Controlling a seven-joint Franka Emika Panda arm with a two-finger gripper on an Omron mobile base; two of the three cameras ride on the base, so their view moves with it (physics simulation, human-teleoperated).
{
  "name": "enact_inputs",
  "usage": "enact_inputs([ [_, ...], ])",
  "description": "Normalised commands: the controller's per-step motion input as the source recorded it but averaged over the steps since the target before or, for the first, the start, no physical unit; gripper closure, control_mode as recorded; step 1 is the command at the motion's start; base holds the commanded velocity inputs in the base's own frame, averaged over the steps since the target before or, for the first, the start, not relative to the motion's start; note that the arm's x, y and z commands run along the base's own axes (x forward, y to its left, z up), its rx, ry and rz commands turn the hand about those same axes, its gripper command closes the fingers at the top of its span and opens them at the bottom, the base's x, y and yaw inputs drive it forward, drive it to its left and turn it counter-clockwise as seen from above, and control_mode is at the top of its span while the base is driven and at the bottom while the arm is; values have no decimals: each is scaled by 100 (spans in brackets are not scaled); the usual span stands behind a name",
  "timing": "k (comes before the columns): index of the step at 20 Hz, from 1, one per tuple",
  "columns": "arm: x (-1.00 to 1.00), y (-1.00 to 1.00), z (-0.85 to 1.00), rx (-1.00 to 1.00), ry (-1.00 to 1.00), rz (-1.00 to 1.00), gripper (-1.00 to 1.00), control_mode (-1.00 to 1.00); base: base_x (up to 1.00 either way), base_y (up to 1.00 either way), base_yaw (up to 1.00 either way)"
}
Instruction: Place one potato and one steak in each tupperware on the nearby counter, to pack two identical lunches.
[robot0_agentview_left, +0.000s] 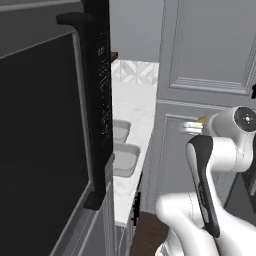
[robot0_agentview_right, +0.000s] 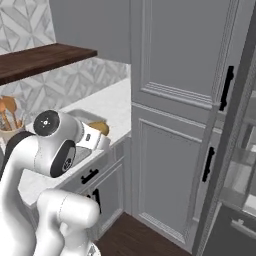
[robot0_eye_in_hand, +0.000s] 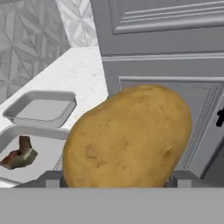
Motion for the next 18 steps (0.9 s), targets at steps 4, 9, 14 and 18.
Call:
enact_inputs([
  [4,0,0,0,0,0,0,100,100,25,37,60],
  [9,0,0,0,0,0,0,100,100,35,10,66],
  [14,25,41,-55,-2,17,52,100,-100,9,8,13],
  [18,33,53,-76,-1,25,64,100,-100,0,0,0],
])
